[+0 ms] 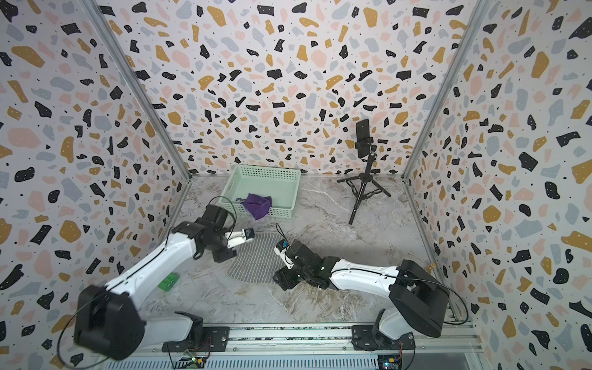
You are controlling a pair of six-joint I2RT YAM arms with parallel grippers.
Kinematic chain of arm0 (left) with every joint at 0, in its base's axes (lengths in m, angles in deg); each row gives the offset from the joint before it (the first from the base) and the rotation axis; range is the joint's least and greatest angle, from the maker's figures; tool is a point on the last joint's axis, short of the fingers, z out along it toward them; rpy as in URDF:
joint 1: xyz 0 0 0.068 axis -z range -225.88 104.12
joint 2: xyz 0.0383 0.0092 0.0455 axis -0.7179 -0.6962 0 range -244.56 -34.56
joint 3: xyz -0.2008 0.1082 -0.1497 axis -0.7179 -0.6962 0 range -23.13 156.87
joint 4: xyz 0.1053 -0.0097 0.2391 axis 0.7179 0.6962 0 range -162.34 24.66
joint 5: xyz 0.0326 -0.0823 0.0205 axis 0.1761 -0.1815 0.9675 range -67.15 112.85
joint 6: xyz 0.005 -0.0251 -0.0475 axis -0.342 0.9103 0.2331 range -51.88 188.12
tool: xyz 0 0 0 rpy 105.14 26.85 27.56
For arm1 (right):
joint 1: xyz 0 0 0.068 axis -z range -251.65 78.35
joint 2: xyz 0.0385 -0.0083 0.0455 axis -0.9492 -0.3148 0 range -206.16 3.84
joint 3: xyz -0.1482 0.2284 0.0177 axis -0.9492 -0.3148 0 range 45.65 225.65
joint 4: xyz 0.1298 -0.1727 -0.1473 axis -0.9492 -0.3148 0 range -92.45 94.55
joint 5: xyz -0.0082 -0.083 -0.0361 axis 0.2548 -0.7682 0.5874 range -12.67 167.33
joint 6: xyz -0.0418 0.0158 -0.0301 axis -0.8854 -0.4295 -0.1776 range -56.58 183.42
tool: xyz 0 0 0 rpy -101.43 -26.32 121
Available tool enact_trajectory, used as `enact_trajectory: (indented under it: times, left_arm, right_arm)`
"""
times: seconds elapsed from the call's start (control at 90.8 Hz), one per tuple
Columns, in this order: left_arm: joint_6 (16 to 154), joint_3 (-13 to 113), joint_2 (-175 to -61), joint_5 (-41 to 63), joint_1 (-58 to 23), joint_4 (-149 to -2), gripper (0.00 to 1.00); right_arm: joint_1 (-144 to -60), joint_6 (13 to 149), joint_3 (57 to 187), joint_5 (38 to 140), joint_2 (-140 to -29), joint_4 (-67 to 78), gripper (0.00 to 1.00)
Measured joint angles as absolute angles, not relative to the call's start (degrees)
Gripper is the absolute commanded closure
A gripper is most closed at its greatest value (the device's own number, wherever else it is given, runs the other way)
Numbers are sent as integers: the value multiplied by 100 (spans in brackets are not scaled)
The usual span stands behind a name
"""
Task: Fold the square dishcloth
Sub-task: Flatten out the cleaning item at the center of the board, then fold the cleaning item at the center of the board.
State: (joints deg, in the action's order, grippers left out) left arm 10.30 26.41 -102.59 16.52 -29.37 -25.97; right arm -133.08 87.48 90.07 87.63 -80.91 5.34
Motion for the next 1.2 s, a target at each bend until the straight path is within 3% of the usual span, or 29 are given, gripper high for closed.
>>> enact_trajectory:
  times: [0.066,0.209,0.793,0.936,1.013,1.2]
  left_arm:
    - [364,2031,-9535,1370,-2910,-2253,39]
    - [-627,1489,-9242,935,-2910,-1727,41]
    - [-1833,1083,-10547,225,-3503,-3213,40]
    - [-2102,1096,-10661,295,-3675,-3246,41]
    - [-2128,1098,-10726,354,-3688,-3342,51]
    - [-1896,1354,-10904,378,-3688,-3279,99]
  right_arm:
    - [-13599,8496,8957,8713,-8094,578,8]
    - [-14023,7839,8745,8510,-7890,622,9]
    - [-14012,5552,8395,7994,-8778,1625,32]
    - [-14012,5362,8600,7891,-9147,1837,46]
    - [-14005,5308,8694,7795,-9296,1955,58]
    - [-13990,5434,8677,7552,-9335,2134,96]
